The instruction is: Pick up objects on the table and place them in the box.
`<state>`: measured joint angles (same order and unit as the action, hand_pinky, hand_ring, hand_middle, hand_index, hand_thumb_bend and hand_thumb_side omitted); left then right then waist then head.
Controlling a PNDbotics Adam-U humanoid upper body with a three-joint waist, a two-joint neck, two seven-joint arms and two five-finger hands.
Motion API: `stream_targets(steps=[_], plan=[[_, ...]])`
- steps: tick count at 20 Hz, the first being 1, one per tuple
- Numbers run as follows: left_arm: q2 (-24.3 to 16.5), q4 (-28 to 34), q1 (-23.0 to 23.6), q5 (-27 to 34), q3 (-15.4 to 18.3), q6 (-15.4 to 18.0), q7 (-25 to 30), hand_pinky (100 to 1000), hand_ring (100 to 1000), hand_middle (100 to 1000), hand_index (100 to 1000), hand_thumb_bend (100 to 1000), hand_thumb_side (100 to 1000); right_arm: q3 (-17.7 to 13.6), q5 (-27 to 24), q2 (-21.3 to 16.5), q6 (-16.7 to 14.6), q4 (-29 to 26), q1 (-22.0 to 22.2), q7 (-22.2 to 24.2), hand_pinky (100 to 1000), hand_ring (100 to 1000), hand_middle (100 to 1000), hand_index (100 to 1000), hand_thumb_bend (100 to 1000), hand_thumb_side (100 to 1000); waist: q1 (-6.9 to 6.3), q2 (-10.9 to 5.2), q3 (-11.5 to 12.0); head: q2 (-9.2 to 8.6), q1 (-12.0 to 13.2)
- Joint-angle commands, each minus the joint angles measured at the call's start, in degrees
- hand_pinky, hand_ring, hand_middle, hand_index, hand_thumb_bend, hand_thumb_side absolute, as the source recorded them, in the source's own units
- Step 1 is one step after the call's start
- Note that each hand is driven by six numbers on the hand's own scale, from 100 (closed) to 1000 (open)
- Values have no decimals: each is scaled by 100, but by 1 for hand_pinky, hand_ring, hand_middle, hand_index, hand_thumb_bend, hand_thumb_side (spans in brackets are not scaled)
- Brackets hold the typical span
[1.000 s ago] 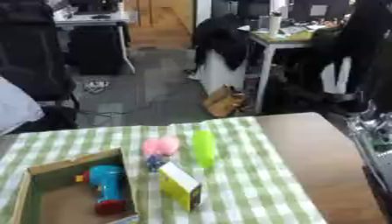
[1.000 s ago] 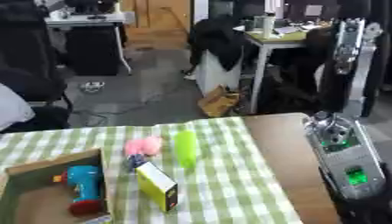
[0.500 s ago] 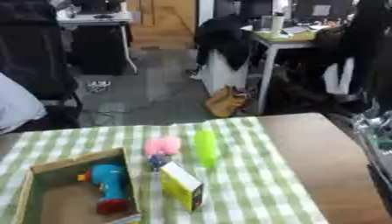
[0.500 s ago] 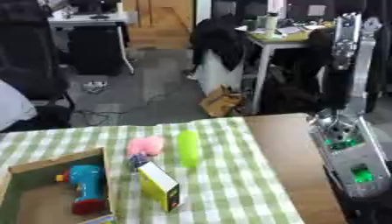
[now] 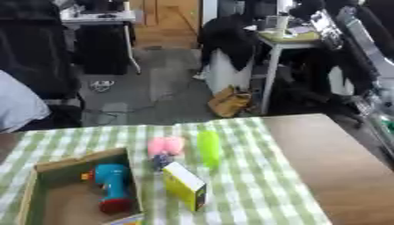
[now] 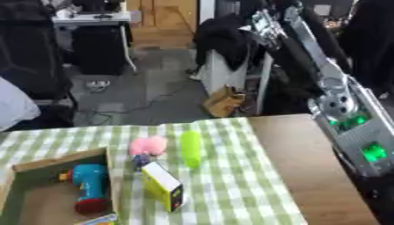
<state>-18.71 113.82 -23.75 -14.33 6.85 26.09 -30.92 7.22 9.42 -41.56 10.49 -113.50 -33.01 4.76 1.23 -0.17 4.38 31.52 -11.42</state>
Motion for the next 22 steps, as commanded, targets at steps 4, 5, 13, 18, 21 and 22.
stream_targets(steps=[4, 5, 13, 18, 21, 22], plan=[[-103, 77, -81, 54, -39, 10, 66, 867, 902, 887, 931, 273, 1000, 585, -27, -380, 873, -49, -633, 1499, 880, 933, 867, 932, 100, 1000, 127, -208, 67, 20, -135], [-102, 77, -84, 59, -41, 12, 72, 867, 902, 887, 931, 274, 1000, 667, -5, -369, 953, 6, -720, 1689, 877, 932, 865, 928, 100, 1000, 132, -218, 77, 20, -153], [-71, 77, -112, 102, -72, 21, 108, 866, 902, 887, 931, 274, 1000, 1369, 147, 18, 1518, 1450, -1492, 3065, 879, 939, 872, 943, 100, 1000, 162, -292, 174, 46, -373], [-51, 77, -140, 127, -89, 19, 133, 865, 902, 887, 931, 276, 1000, 1808, 757, 493, 1533, 2542, -1884, 3795, 889, 948, 888, 960, 100, 1000, 164, -331, 208, 49, -514], [-38, 77, -163, 142, -103, 26, 150, 865, 902, 887, 932, 277, 1000, 1975, 1026, 794, 1405, 3321, -2100, 4450, 899, 952, 893, 958, 113, 1000, 168, -353, 231, 75, -604], [-28, 77, -171, 149, -108, 28, 155, 865, 902, 887, 932, 277, 1000, 2027, 1122, 911, 1334, 3621, -2151, 4588, 905, 954, 895, 957, 113, 1000, 171, -359, 248, 81, -646]])
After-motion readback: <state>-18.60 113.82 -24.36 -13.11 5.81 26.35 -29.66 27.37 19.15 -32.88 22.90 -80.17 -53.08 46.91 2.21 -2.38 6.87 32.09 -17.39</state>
